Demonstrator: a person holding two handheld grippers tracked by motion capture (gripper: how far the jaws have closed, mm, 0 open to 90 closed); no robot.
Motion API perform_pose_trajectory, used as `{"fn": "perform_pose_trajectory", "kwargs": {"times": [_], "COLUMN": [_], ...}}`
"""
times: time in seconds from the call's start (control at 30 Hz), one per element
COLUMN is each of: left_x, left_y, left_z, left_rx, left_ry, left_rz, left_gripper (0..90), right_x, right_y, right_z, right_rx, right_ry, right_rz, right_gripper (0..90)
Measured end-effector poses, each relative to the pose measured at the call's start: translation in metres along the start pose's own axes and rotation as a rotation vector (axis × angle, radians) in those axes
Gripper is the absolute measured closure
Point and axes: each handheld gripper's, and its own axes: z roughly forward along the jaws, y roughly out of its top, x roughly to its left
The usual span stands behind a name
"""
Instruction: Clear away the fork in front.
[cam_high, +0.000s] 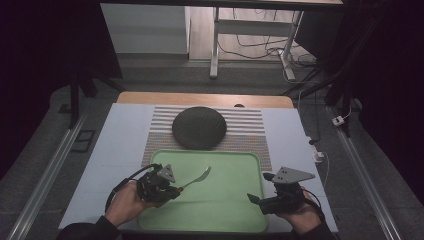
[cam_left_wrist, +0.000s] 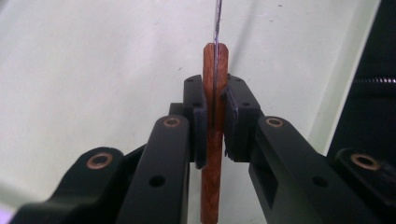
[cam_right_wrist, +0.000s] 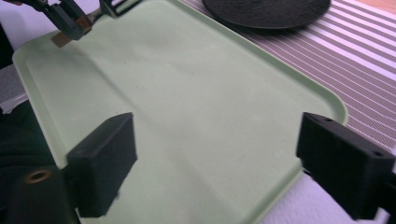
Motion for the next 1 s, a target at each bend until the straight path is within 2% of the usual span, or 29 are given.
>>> {"fn": "perform_pose_trajectory", "kwargs": {"times": [0.13, 0.27, 0.53, 0.6, 0.77, 0.9, 1.0], "left_x": [0.003, 0.006, 0.015, 0.016, 0.015, 0.017, 0.019], "left_y": [-0.008, -0.012, -0.015, -0.015, -0.014, -0.015, -0.014], "left_z": [0.000, 0.007, 0.015, 0.019, 0.026, 0.024, 0.016], "left_rx": [0.000, 0.037, 0.056, 0.070, 0.106, 0.075, 0.016], "left_ry": [0.019, 0.042, 0.050, 0.062, 0.102, 0.091, 0.077], "left_rz": [-0.099, -0.169, -0.318, -0.336, -0.337, -0.333, -0.328], "left_gripper": [79.7, 79.7, 79.6, 79.6, 79.2, 77.8, 73.7], "right_x": [0.000, 0.002, 0.002, 0.002, 0.001, 0.001, -0.001], "right_y": [-0.005, -0.009, -0.018, -0.020, -0.025, -0.026, -0.027], "right_z": [-0.005, -0.011, -0.021, -0.023, -0.026, -0.029, -0.032], "right_rx": [0.004, 0.009, 0.023, 0.023, 0.035, 0.027, 0.019], "right_ry": [-0.012, -0.049, -0.073, -0.080, -0.092, -0.099, -0.100], "right_rz": [0.023, 0.033, 0.051, 0.056, 0.072, 0.086, 0.113], "right_gripper": [6.0, 3.0, 2.5, 2.5, 2.3, 1.7, 1.3]}}
